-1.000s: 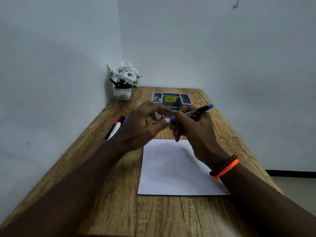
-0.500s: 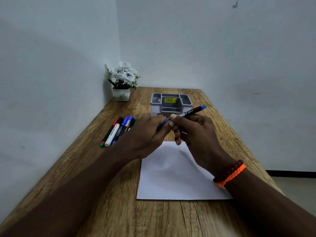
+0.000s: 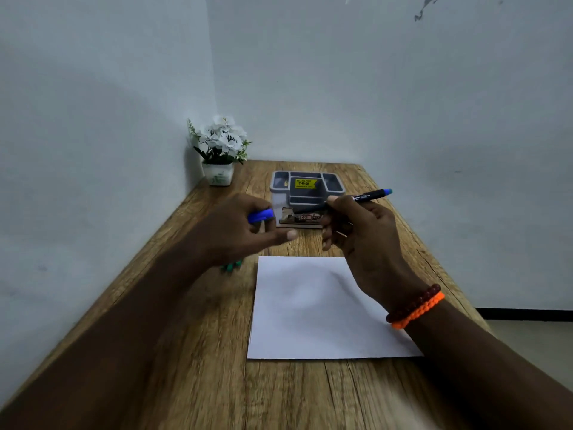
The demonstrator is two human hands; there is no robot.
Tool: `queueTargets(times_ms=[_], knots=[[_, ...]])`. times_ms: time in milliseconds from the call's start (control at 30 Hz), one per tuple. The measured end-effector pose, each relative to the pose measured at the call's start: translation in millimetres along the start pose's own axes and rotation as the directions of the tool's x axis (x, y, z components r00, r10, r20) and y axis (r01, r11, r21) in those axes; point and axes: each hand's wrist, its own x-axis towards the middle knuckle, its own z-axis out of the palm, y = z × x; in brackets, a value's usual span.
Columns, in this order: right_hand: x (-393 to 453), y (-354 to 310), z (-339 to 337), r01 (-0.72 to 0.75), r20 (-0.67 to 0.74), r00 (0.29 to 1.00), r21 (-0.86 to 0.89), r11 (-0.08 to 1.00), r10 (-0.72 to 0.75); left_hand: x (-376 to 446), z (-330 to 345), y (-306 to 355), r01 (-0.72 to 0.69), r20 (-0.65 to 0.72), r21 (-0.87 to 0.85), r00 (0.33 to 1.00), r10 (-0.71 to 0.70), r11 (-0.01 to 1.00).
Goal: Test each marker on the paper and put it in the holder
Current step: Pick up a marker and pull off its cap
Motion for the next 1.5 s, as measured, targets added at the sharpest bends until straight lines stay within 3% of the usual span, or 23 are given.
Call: queueTargets(times_ms=[100, 233, 433, 633, 767, 1000, 1500], knots=[[1.8, -2.8, -0.5, -0.028, 0.015, 0.999, -0.031, 0.999, 0.028, 1.2, -17.4, -27.2, 0.073, 0.051, 0.088, 0.996, -0.077, 0.993], [7.3, -0.5, 10.8, -0.017, 0.136, 0.99, -0.215, 0.977, 0.048, 0.2, -23.4, -42.7, 0.228, 0.154, 0.166, 0.955, -0.254, 0.959], [10.1, 19.3, 26.4, 0.027, 0.263, 0.96, -0.42, 0.907, 0.094, -0.6, -28.5, -41.1, 0.292, 0.229, 0.182, 0.916, -0.329, 0.939], [7.0, 41.4, 26.7, -0.072, 0.225, 0.955, -0.455, 0.888, 0.193, -2.2, -33.5, -29.8, 0.349, 0.344, 0.202, 0.85, -0.399, 0.915], [9.9, 40.9, 24.3, -0.071, 0.214, 0.958, -0.471, 0.879, 0.192, -2.7, -30.8, -19.7, 0.39, 0.429, 0.234, 0.781, -0.454, 0.891], [11.5, 39.8, 26.0, -0.035, 0.252, 0.947, -0.54, 0.841, 0.201, -2.2, -22.2, -12.2, 0.422, 0.456, 0.328, 0.713, -0.533, 0.845], [12.1, 45.3, 33.6, -0.018, 0.191, 0.964, -0.64, 0.768, 0.182, -3.2, -23.3, -6.6, 0.416, 0.451, 0.32, 0.723, -0.523, 0.851]])
